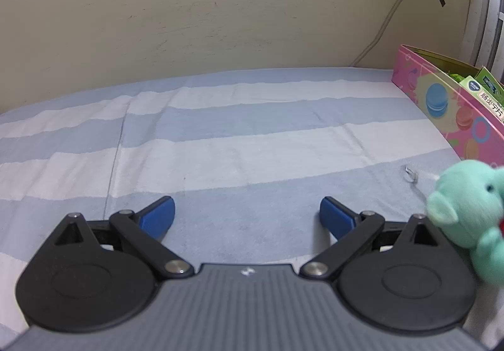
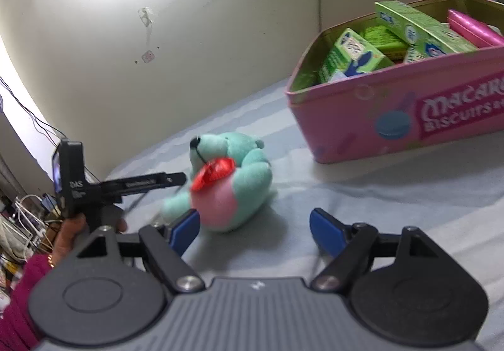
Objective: Organize objects
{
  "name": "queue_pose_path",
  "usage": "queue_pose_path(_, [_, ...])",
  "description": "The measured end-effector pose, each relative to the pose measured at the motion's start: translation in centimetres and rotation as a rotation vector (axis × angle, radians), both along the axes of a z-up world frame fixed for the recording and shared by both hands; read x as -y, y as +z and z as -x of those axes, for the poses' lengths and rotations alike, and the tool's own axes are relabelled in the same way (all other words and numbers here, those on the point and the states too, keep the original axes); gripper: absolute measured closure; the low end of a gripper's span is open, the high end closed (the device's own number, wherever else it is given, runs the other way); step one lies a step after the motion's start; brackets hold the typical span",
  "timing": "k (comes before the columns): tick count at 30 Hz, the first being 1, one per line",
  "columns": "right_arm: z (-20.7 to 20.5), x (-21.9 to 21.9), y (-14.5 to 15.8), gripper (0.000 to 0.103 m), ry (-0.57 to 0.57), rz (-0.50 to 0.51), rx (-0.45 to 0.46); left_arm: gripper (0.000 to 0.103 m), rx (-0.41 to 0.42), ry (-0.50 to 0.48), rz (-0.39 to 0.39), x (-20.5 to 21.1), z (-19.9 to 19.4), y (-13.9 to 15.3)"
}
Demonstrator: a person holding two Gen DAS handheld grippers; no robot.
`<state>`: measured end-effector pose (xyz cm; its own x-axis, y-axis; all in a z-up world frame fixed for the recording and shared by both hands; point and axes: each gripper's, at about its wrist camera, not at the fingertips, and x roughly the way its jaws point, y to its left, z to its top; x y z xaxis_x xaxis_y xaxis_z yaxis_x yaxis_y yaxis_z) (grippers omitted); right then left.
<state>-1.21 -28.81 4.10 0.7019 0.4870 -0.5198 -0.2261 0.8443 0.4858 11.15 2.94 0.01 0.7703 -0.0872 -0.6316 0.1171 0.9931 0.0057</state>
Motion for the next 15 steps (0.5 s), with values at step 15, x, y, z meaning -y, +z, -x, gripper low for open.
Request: queue_pose_path(15, [0.8, 0.6, -0.8, 0.017, 0.047, 0.002, 0.081, 0.003, -0.014, 0.039, -0.001, 0.3, 3.0, 0.2])
